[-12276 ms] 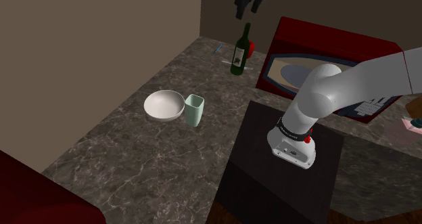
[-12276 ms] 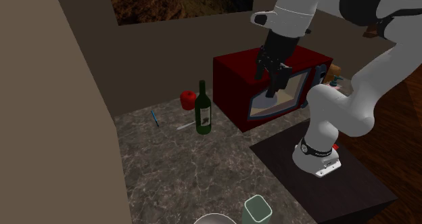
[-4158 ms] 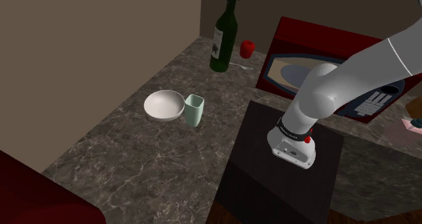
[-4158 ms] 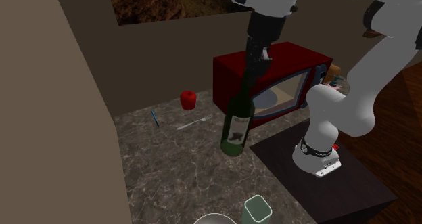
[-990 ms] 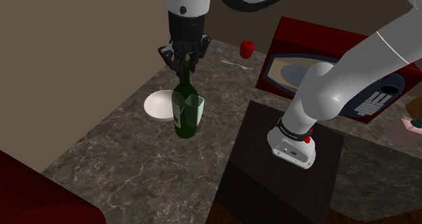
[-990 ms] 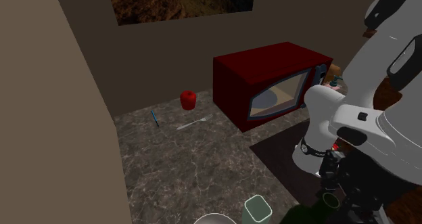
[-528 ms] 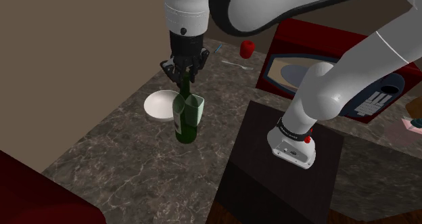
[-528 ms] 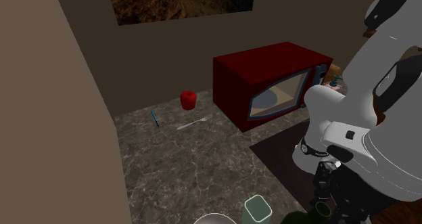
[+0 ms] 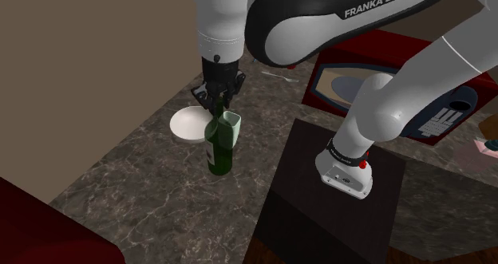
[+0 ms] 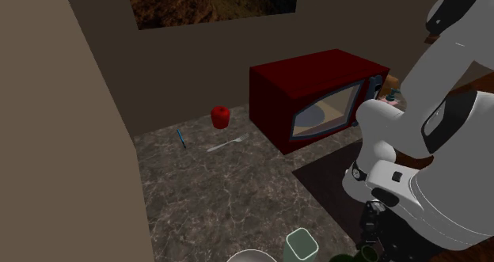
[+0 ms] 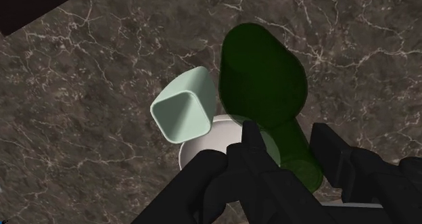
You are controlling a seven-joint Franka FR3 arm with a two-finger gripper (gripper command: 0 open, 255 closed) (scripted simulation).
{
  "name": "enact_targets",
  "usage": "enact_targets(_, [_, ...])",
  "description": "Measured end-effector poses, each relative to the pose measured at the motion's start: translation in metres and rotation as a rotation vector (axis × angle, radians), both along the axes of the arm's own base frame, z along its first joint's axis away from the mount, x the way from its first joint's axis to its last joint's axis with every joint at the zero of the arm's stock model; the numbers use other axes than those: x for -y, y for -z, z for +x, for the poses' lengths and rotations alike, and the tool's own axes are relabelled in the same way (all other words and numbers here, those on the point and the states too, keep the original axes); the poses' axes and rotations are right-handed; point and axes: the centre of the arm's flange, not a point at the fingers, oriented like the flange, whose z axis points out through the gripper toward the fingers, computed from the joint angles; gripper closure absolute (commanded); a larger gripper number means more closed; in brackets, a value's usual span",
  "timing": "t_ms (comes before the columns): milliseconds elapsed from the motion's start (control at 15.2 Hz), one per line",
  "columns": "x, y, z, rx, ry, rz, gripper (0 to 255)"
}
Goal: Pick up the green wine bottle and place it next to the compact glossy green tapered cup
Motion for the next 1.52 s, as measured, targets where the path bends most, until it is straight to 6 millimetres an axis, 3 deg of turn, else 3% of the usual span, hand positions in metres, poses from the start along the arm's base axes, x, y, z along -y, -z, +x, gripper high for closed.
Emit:
enact_targets(330, [0.0, 0.002, 0.0, 0.0, 0.0, 0.0, 255])
enact_targets(396, [0.0, 0.002, 0.0, 0.0, 0.0, 0.0, 0])
enact_targets(792, [0.0, 0.001, 0.0, 0.001, 0.0, 0.001, 0])
enact_targets(1122, [-0.003, -0.043, -0.004, 0.002, 0.0, 0.001, 0])
enact_targets(1518, [-0.004, -0.048, -0.005, 0.001, 0.0, 0.001, 0])
